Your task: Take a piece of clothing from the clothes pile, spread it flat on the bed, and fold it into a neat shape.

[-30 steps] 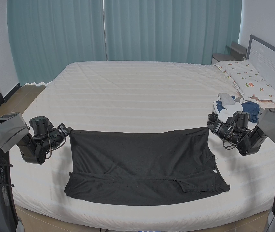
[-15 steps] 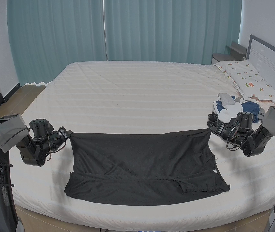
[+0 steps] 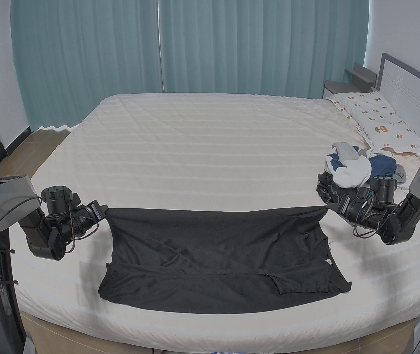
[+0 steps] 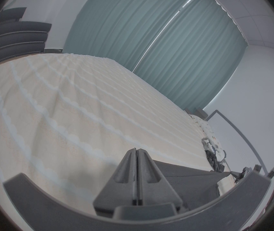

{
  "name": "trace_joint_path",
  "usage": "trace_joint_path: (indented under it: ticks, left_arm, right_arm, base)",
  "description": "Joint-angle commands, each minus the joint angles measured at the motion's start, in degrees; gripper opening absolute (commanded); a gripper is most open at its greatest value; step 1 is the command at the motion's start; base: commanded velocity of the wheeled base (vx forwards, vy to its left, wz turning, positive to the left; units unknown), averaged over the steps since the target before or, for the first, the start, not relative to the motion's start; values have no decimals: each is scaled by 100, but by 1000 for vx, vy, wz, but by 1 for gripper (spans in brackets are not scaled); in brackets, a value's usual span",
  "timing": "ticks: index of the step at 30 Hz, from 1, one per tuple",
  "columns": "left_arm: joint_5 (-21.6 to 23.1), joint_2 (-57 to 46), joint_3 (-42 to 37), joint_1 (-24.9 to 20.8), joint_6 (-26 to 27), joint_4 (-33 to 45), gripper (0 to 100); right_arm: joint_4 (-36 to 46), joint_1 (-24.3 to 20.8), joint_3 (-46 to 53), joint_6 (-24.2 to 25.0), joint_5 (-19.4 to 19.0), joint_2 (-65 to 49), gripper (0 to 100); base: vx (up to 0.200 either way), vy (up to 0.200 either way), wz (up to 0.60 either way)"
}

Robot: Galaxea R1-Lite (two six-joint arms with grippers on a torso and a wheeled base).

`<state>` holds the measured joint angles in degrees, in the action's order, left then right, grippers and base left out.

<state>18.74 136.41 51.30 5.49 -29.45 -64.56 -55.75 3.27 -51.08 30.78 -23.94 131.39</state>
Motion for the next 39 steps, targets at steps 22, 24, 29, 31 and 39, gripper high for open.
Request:
trace_joint_path:
  ticks: [22,24,29,31,39]
  left_arm:
    - [-2,-132,-1553,-30,1284,-320,0]
    - [-2,-115,-1632,-39,1337,-373,0]
    - [-10,52,-1711,-39,1460,-514,0]
    - [-28,140,-1746,-39,1557,-522,0]
    - [-54,272,-1825,-65,1627,-663,0]
  right_arm:
    - [-103,218,1539,-1268,-471,18,0]
    - [-103,227,1619,-1373,-497,45,0]
    - [-112,297,1821,-1786,-506,176,0]
    - [-112,315,1838,-1892,-497,264,0]
    - [-112,297,1865,-1927,-497,379,0]
  base:
    - [0,0,0]
    - [0,0,0]
    - [0,0,0]
    - [0,0,0]
    - [0,0,0]
